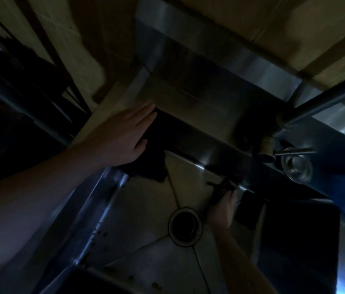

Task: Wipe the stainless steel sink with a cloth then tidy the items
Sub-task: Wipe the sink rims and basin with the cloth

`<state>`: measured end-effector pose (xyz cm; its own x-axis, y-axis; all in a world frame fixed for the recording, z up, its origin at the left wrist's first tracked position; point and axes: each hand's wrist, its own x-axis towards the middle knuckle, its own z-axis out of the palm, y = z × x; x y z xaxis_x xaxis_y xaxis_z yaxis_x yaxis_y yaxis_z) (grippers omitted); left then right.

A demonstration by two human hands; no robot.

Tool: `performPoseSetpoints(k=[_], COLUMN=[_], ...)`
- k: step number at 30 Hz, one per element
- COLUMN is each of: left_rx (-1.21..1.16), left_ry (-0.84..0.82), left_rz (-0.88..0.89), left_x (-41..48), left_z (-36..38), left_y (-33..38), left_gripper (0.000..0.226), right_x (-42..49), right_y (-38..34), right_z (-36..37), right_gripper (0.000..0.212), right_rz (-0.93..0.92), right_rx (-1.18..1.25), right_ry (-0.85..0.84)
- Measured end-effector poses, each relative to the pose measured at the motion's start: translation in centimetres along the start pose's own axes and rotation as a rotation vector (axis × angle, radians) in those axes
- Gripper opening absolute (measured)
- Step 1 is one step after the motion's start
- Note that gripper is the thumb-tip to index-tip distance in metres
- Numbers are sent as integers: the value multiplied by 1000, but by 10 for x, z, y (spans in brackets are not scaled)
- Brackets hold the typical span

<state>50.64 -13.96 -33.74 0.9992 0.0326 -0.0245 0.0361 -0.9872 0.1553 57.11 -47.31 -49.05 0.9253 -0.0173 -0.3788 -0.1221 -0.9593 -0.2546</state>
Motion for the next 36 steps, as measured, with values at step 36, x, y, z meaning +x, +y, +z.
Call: performPoseSetpoints(k=[36], left_rx=[-68], left_ry=[-4], left_rz=[3], left_x=[-1], left_z=[-6], left_y=[0], left_gripper=[68], right_x=[-75], right_y=[-30], right_z=[38], right_gripper=[66], right_rz=[-798], right_rx=[-370], right_ry=[-469])
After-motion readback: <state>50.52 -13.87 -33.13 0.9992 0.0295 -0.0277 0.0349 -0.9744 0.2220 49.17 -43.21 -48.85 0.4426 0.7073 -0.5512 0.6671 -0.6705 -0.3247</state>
